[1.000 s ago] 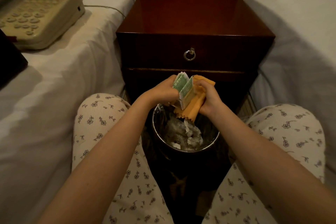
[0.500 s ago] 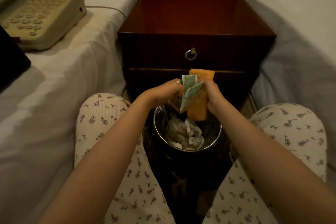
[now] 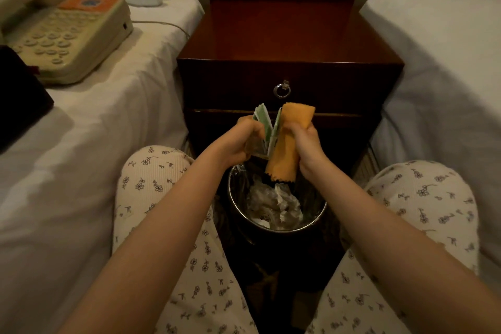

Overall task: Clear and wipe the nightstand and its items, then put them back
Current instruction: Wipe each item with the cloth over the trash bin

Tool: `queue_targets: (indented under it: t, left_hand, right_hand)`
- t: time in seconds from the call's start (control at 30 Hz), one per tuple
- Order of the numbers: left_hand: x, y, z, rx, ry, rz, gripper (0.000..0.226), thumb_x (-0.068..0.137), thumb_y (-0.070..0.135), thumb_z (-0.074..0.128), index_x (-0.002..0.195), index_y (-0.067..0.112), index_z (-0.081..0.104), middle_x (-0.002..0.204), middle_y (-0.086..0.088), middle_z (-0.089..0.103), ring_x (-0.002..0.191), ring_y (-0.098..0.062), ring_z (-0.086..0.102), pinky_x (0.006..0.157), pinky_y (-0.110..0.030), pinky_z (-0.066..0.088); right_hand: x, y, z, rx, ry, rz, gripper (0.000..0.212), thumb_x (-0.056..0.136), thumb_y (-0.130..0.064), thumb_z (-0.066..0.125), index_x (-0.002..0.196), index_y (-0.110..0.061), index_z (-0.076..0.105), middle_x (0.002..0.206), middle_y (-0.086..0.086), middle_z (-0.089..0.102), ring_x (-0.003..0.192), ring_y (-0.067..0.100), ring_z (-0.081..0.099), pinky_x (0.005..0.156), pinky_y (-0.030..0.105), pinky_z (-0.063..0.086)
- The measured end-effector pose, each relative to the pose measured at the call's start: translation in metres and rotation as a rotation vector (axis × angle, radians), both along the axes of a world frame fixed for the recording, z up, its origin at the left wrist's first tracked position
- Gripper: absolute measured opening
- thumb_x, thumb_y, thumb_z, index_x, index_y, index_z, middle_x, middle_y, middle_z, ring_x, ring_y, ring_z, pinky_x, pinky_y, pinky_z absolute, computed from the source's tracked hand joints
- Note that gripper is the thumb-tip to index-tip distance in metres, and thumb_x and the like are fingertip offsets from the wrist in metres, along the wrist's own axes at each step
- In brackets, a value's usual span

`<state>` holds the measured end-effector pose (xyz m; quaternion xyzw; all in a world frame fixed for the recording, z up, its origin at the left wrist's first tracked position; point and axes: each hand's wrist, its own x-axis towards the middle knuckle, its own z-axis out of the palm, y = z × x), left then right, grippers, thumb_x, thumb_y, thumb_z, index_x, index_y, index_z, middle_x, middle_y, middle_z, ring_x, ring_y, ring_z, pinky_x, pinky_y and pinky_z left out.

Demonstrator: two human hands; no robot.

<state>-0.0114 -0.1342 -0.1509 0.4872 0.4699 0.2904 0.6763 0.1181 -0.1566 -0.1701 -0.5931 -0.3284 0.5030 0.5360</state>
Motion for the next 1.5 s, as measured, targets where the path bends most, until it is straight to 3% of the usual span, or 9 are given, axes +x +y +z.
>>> queue_targets:
  t: [0.13,0.23,0.4,0.8,0.97,1.07,1.3,1.37,1.5]
  left_hand:
    - [-0.001,-0.002,0.009,0.018,-0.022,0.124,0.011,0.077,-0.003,0.034,0.081,0.005,0.04,0.074,-0.007,0.046,0.054,-0.016,0.056,0.037,-0.014,0.043]
    - [-0.004,-0.003,0.014,0.016,-0.085,0.114,0.029,0.085,-0.004,0.025,0.062,0.009,0.036,0.062,-0.004,0.047,0.032,-0.008,0.051,0.032,-0.009,0.036]
    - [-0.016,-0.003,0.036,-0.11,-0.11,0.089,0.013,0.068,0.003,0.033,0.068,0.014,0.04,0.073,-0.002,0.05,0.061,-0.017,0.046,0.054,-0.026,0.028]
    - [-0.054,0.011,0.085,-0.082,-0.156,-0.112,0.038,0.067,0.006,0.035,0.102,0.012,0.045,0.085,-0.007,0.052,0.063,-0.019,0.049,0.055,-0.025,0.033]
    - [-0.071,0.024,0.106,-0.028,-0.222,-0.012,0.047,0.06,0.005,0.043,0.107,0.011,0.05,0.106,-0.012,0.05,0.092,-0.025,0.048,0.066,-0.028,0.035]
    - [-0.081,0.03,0.127,-0.01,-0.256,0.019,0.029,0.071,0.015,0.045,0.099,0.014,0.056,0.08,-0.002,0.064,0.075,-0.016,0.059,0.064,-0.024,0.031]
    - [-0.105,0.037,0.168,0.165,-0.161,0.13,0.025,0.085,0.037,0.052,0.099,0.017,0.06,0.088,-0.004,0.064,0.079,-0.017,0.061,0.071,-0.029,0.048]
    - [-0.109,0.049,0.172,0.229,-0.007,0.172,0.025,0.087,0.023,0.059,0.111,0.017,0.056,0.102,-0.004,0.064,0.093,-0.017,0.061,0.083,-0.03,0.048]
    - [-0.12,0.072,0.174,0.365,0.473,0.307,0.069,0.068,0.011,0.078,0.131,0.011,0.051,0.125,-0.003,0.058,0.116,-0.018,0.052,0.094,-0.028,0.044]
  right_hand:
    - [-0.001,-0.009,0.01,0.065,-0.049,0.161,0.023,0.093,-0.017,0.05,0.115,-0.02,0.043,0.095,-0.001,0.054,0.088,0.018,0.055,0.067,0.027,0.044]
    - [0.008,-0.012,0.022,0.059,0.044,0.185,0.02,0.091,-0.012,0.05,0.11,-0.017,0.046,0.091,0.0,0.055,0.084,0.018,0.055,0.064,0.029,0.045]
    - [0.02,0.001,0.041,0.036,0.147,-0.014,0.027,0.088,-0.012,0.056,0.113,-0.016,0.046,0.096,0.003,0.056,0.083,0.018,0.055,0.077,0.036,0.046]
    - [0.009,0.02,0.08,0.137,0.176,0.579,0.036,0.066,-0.019,0.065,0.101,-0.016,0.061,0.094,0.005,0.066,0.081,0.019,0.064,0.068,0.034,0.056]
    - [-0.008,0.036,0.107,0.167,0.223,0.615,0.028,0.077,-0.012,0.068,0.103,-0.016,0.061,0.093,0.004,0.069,0.079,0.018,0.067,0.069,0.035,0.057]
    - [-0.022,0.047,0.119,0.2,0.302,0.592,0.02,0.084,-0.012,0.057,0.104,-0.014,0.061,0.092,0.004,0.068,0.072,0.015,0.069,0.062,0.031,0.058]
    - [-0.054,0.076,0.144,0.263,0.318,0.513,0.013,0.088,-0.009,0.056,0.096,-0.014,0.064,0.089,0.003,0.069,0.078,0.017,0.065,0.074,0.034,0.052]
    - [-0.06,0.086,0.15,0.262,0.32,0.504,0.011,0.088,-0.008,0.056,0.093,-0.013,0.065,0.086,0.003,0.07,0.074,0.016,0.066,0.073,0.032,0.051]
    - [-0.07,0.107,0.161,0.257,0.357,0.496,0.011,0.088,-0.008,0.055,0.091,-0.013,0.065,0.076,0.001,0.073,0.068,0.015,0.068,0.069,0.031,0.052]
